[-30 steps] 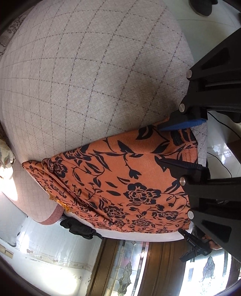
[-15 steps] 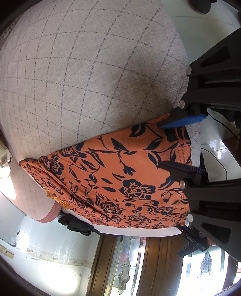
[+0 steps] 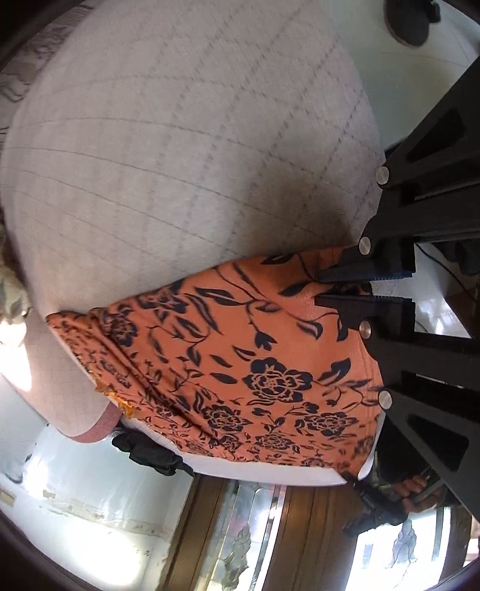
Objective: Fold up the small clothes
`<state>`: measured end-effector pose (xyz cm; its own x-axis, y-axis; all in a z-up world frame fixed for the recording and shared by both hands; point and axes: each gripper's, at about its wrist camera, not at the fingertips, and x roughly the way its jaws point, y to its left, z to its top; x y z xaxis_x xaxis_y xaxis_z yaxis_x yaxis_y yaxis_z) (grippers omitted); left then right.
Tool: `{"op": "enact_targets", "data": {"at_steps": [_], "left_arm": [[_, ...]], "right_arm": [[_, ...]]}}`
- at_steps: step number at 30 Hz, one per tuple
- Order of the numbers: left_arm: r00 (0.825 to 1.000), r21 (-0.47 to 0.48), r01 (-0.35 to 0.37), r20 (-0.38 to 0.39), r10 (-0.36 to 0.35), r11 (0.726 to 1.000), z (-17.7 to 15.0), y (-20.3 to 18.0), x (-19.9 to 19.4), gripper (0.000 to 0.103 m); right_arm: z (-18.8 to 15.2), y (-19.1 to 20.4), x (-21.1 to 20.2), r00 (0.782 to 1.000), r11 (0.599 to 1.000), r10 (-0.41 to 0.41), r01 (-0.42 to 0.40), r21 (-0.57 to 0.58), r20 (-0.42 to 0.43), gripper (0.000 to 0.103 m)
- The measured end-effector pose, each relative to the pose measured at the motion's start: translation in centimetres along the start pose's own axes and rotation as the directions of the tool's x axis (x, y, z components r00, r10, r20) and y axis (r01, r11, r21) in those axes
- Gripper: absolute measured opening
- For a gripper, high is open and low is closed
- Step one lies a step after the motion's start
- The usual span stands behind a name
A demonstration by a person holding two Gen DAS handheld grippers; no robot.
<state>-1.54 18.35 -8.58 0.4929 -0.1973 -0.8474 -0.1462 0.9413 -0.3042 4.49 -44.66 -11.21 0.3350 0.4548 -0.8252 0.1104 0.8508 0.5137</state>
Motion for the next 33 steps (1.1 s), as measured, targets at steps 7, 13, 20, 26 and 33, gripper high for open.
{"op": "enact_targets", "data": {"at_steps": [7, 13, 20, 26, 33], "left_arm": [[0.999, 0.011, -0.04, -0.033, 0.04, 0.999, -0.8, -0.2, 1.8, 0.011], [0.997, -0.009, -0.069, -0.031, 0.069, 0.998, -1.0, 0.5, 1.6, 0.029], [0.996, 0.015, -0.064, -0.068, 0.065, 0.998, -1.8, 0.1, 2.9, 0.009], [1.0, -0.008, -0.017, -0.014, 0.017, 1.0, -1.3, 0.0, 0.8, 0.01], [0.997, -0.045, -0.026, -0.076, 0.023, 0.999, -1.6, 0.6, 2.8, 0.028]], "right_arm": [[0.1, 0.1, 0.3, 0.998, 0.998, -0.069, 0.069, 0.004, -0.009, 0.073], [0.4, 0.0, 2.3, 0.997, 0.997, -0.058, 0.061, 0.043, -0.053, 0.072], [-0.1, 0.5, 2.5, 0.996, 0.997, -0.054, 0.057, 0.048, -0.069, 0.008], [0.3, 0.6, -0.6, 0.999, 0.995, 0.043, -0.044, 0.086, 0.017, 0.007], [0.4, -0.5, 1.6, 0.998, 0.991, 0.051, -0.046, 0.125, -0.039, 0.017]]}}
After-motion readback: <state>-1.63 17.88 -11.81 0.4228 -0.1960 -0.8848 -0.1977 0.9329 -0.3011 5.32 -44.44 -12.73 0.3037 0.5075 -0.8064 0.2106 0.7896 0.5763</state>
